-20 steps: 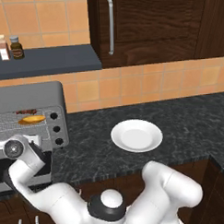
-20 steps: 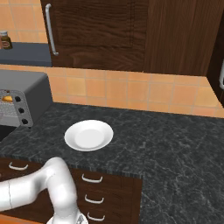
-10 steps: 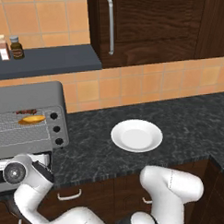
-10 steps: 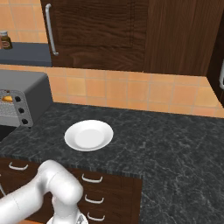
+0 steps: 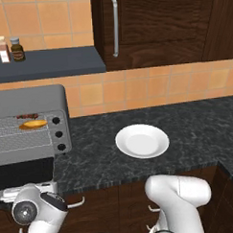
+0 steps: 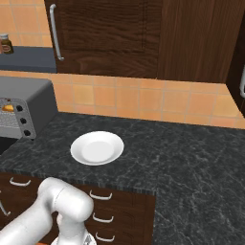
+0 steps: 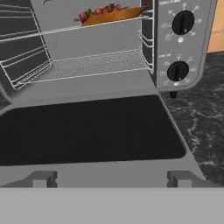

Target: Pick up the kebab skewer and baguette bread, and place them inside the toaster oven. Close the toaster oven door and start by setting the timer.

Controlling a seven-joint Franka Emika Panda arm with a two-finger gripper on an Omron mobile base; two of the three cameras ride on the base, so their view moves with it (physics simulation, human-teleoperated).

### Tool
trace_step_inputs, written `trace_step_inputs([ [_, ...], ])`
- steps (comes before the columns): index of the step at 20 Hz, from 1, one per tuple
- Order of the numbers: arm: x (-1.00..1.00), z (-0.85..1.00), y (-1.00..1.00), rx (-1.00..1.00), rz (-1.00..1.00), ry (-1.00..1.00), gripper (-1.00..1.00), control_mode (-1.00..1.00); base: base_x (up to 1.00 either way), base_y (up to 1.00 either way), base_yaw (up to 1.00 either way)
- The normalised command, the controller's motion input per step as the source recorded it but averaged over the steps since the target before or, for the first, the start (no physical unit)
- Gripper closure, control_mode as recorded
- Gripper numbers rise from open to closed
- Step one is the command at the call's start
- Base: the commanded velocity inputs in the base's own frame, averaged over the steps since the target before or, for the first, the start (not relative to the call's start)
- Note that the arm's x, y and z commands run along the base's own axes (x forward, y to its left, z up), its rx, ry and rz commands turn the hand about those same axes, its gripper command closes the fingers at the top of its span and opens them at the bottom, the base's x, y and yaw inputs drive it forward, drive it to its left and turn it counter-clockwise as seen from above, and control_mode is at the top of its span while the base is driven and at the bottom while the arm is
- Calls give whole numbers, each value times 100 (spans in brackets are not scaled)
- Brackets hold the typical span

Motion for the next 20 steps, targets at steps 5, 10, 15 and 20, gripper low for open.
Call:
trace_step_inputs([
  [5, -52, -38, 13, 0, 0, 0, -100, -100, 0, 0, 0],
  [10, -17, -36, 0, 0, 0, -1, -100, -100, 0, 0, 0],
  [15, 13, -15, 5, 0, 0, -7, -100, -100, 0, 0, 0],
  [20, 14, -11, 0, 0, 0, -9, -100, -100, 0, 0, 0],
])
